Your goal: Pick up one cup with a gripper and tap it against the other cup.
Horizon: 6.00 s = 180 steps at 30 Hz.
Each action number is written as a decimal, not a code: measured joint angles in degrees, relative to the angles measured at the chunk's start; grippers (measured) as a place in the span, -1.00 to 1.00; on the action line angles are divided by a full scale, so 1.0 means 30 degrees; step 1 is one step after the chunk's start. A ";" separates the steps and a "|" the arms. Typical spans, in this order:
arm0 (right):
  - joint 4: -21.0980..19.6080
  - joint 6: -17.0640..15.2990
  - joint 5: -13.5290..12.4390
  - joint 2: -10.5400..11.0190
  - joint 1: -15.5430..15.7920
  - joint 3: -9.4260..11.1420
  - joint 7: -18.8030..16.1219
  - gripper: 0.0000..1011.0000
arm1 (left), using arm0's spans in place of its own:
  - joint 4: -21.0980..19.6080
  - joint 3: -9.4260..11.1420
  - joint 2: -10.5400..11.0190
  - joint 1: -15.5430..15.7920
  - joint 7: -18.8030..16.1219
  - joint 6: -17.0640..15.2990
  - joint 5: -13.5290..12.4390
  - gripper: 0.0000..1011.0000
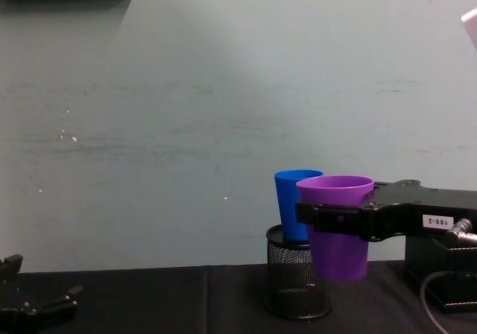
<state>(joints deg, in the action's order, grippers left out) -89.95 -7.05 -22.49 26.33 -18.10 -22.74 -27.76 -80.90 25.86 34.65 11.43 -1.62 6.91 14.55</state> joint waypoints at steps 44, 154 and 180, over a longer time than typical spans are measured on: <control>0.9942 0.3432 -0.0158 -0.3609 -0.5248 -0.1021 -0.1371 0.47 | 0.0001 0.0000 0.0000 0.0001 0.0001 0.0001 0.0000 0.98; 1.5193 0.5210 0.0818 -0.5531 -0.8326 -0.0401 -0.2482 0.47 | 0.0000 0.0000 0.0000 0.0000 0.0001 0.0000 0.0000 0.98; 1.5194 0.5210 0.0818 -0.5532 -0.8327 -0.0401 -0.2482 0.47 | 0.0000 0.0000 0.0000 0.0000 0.0001 0.0001 0.0000 0.98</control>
<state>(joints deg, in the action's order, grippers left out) -44.37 8.58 -20.03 9.73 -43.08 -23.94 -35.21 -80.90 25.86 34.65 11.43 -1.62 6.91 14.55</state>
